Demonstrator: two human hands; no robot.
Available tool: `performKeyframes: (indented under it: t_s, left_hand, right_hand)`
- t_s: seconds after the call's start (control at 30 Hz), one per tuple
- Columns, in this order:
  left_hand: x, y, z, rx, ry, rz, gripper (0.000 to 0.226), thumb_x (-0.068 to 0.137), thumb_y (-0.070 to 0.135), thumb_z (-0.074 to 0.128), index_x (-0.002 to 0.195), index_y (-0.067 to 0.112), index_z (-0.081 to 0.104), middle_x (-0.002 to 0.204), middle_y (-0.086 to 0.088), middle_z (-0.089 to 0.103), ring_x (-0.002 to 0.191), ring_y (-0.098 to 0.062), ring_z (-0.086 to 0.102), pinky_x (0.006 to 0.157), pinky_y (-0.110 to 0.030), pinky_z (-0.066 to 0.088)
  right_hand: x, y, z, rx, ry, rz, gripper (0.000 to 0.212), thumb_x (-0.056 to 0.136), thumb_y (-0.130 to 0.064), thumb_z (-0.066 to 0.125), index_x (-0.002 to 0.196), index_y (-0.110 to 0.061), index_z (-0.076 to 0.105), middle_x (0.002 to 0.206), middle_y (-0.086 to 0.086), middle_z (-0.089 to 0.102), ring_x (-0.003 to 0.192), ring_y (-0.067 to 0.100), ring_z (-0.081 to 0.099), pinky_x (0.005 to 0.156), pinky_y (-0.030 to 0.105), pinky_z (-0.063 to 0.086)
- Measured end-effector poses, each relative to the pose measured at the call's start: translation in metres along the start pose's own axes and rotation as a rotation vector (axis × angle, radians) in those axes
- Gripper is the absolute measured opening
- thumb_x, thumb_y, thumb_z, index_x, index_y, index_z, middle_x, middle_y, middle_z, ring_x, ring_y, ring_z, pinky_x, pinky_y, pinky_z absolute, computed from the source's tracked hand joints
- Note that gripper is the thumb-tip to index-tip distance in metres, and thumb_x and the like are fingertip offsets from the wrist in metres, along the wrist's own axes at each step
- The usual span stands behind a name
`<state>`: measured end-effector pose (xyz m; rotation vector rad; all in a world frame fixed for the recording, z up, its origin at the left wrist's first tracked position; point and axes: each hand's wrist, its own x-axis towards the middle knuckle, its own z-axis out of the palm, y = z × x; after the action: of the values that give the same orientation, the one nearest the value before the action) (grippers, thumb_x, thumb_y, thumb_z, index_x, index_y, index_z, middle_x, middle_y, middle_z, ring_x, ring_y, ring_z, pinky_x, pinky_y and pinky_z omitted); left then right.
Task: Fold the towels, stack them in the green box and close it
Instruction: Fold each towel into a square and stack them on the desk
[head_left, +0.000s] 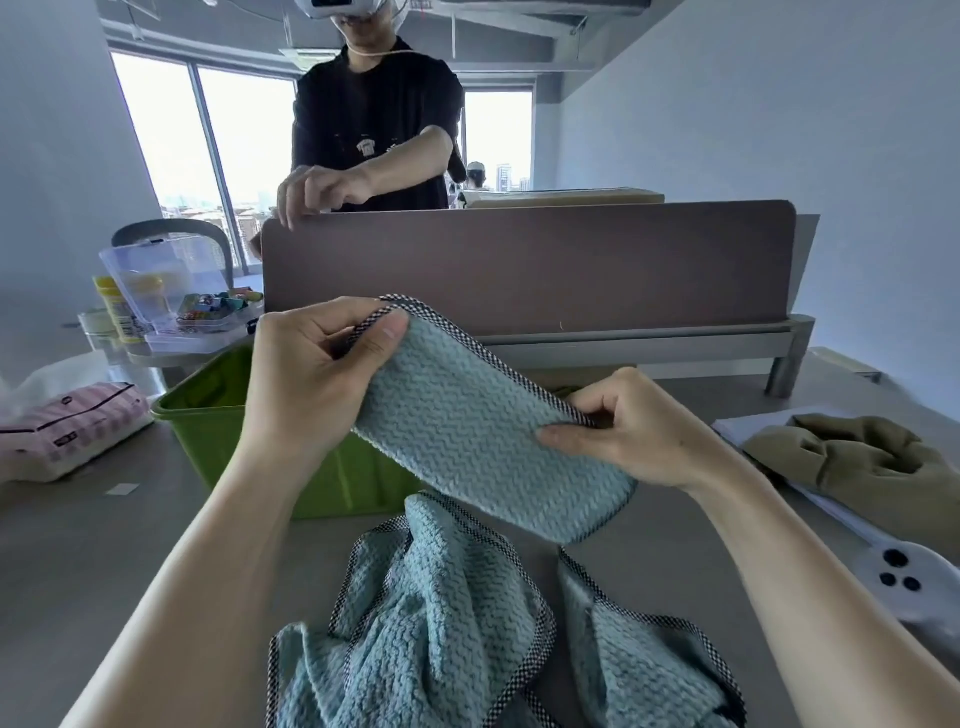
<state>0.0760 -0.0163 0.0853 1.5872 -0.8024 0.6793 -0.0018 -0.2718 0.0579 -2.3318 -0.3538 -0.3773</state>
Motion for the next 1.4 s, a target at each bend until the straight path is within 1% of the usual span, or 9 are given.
performKeyframes:
  t_s: [0.1,0.2,0.3,0.43,0.57,0.7,0.9,1.23,1.4]
  left_hand:
    - [0.003,-0.009,-0.007,0.023,0.045,-0.041,0.018,0.088,0.019,0.072,0.087,0.036,0.073,0.079,0.025,0.073,0.076,0.003,0.066,0.069,-0.028,0.055]
    - [0.004,-0.016,-0.010,-0.011,0.064,-0.095,0.015,0.086,0.018,0.074,0.088,0.032,0.074,0.081,0.025,0.074,0.078,0.004,0.068,0.070,-0.019,0.055]
    - [0.004,-0.021,-0.008,-0.034,0.075,-0.129,0.012,0.086,0.019,0.073,0.089,0.030,0.074,0.079,0.024,0.074,0.076,0.005,0.067,0.068,-0.015,0.052]
    - [0.004,-0.025,-0.004,-0.026,0.083,-0.141,0.010,0.090,0.021,0.069,0.087,0.030,0.072,0.067,0.028,0.068,0.065,0.011,0.057,0.061,-0.008,0.043]
    - [0.005,-0.027,-0.008,-0.153,0.050,-0.226,0.009,0.074,0.027,0.076,0.083,0.031,0.077,0.078,0.017,0.076,0.075,0.002,0.068,0.069,-0.015,0.052]
    - [0.004,-0.032,-0.009,-0.203,0.018,-0.270,0.013,0.064,0.030,0.080,0.077,0.032,0.080,0.082,0.008,0.078,0.078,-0.007,0.071,0.072,-0.022,0.054]
    - [0.003,-0.035,-0.001,-0.206,0.098,-0.337,0.016,0.073,0.047,0.073,0.070,0.033,0.079,0.071,0.013,0.074,0.072,-0.003,0.066,0.073,-0.026,0.053]
    - [0.002,-0.037,0.001,-0.311,0.139,-0.397,0.014,0.060,0.027,0.085,0.071,0.021,0.079,0.075,0.006,0.075,0.074,-0.010,0.067,0.074,-0.028,0.054]
    - [0.001,-0.037,0.005,-0.374,0.093,-0.387,0.014,0.062,0.023,0.083,0.076,0.019,0.080,0.079,0.003,0.076,0.076,-0.011,0.068,0.075,-0.025,0.055]
  right_hand:
    - [0.000,0.012,-0.007,0.032,0.101,0.003,0.050,0.081,-0.045,0.071,0.052,-0.009,0.052,0.055,-0.007,0.029,0.050,0.009,0.026,0.051,0.026,0.018]
    - [0.000,0.024,-0.013,0.014,0.202,-0.011,0.054,0.078,-0.054,0.070,0.059,-0.005,0.058,0.057,0.001,0.032,0.054,0.011,0.029,0.055,0.030,0.020]
    - [0.001,0.030,-0.014,0.069,0.276,-0.020,0.045,0.076,-0.058,0.070,0.078,-0.013,0.076,0.063,0.016,0.061,0.061,0.016,0.045,0.059,0.031,0.031]
    - [0.002,0.030,-0.013,0.158,0.333,-0.017,0.022,0.083,-0.047,0.063,0.068,-0.035,0.073,0.057,-0.015,0.053,0.059,0.001,0.043,0.057,0.021,0.033]
    - [0.001,0.030,-0.016,0.305,0.322,0.009,0.019,0.085,-0.036,0.064,0.093,-0.023,0.076,0.079,-0.019,0.072,0.078,-0.006,0.062,0.077,0.013,0.044]
    - [0.004,0.033,-0.016,0.426,0.425,0.050,0.037,0.070,-0.033,0.078,0.100,-0.012,0.078,0.099,0.003,0.078,0.101,0.018,0.071,0.097,0.039,0.052]
    - [0.006,0.033,-0.015,0.413,0.465,0.084,0.037,0.062,-0.033,0.082,0.093,-0.014,0.078,0.092,0.003,0.079,0.096,0.017,0.073,0.096,0.038,0.054]
    - [0.005,0.032,-0.021,0.553,0.516,0.103,0.029,0.050,-0.025,0.087,0.074,-0.012,0.078,0.074,0.006,0.075,0.076,0.016,0.069,0.079,0.029,0.054]
    - [0.001,0.028,-0.027,0.289,0.451,0.110,0.022,0.050,-0.027,0.089,0.069,-0.024,0.077,0.078,-0.006,0.077,0.079,0.011,0.073,0.085,0.032,0.057]
